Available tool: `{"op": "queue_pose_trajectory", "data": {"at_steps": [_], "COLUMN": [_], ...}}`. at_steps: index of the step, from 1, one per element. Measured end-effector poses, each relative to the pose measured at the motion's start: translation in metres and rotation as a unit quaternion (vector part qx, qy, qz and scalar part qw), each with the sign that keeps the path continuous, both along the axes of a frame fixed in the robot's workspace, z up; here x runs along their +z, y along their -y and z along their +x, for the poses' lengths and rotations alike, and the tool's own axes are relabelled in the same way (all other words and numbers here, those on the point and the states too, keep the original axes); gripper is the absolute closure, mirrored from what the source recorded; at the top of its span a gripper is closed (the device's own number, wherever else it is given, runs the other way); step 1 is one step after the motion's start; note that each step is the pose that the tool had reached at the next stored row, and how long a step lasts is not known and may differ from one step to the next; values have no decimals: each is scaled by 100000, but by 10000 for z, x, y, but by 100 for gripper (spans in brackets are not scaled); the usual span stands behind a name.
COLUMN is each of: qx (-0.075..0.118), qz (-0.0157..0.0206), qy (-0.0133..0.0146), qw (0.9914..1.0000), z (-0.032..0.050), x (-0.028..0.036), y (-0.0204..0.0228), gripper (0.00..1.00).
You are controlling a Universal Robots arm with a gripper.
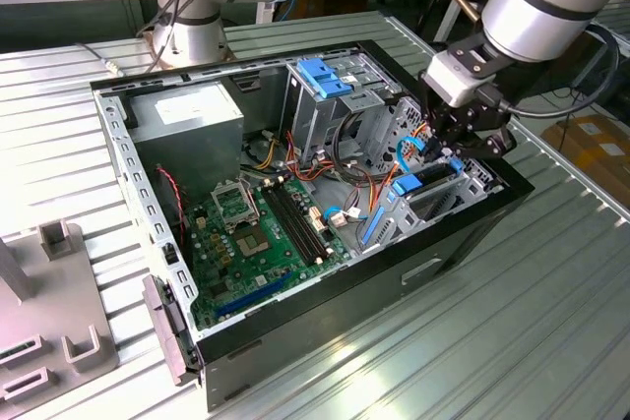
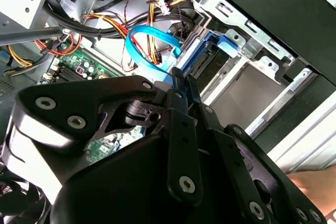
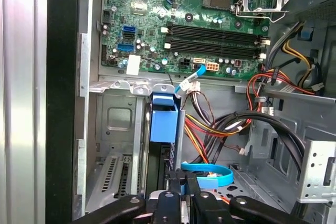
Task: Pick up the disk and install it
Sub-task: 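Insert the first disk wire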
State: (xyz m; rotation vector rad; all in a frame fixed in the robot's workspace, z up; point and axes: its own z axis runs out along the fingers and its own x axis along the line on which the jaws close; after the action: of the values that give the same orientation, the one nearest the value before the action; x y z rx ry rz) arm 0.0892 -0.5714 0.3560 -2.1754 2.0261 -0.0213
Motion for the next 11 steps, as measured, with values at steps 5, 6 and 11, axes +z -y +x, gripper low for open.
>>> {"op": "queue_pose_trajectory", "data": {"at_steps": [5, 6, 11], "qx": [-5, -3, -3], "qz": [116, 120, 117], "qy": [3, 0, 0], "qw": [100000, 100000, 100000], "z": [0, 0, 0], "x": [-18, -18, -21], "y": [51, 52, 79], "gripper": [84, 84, 84]}}
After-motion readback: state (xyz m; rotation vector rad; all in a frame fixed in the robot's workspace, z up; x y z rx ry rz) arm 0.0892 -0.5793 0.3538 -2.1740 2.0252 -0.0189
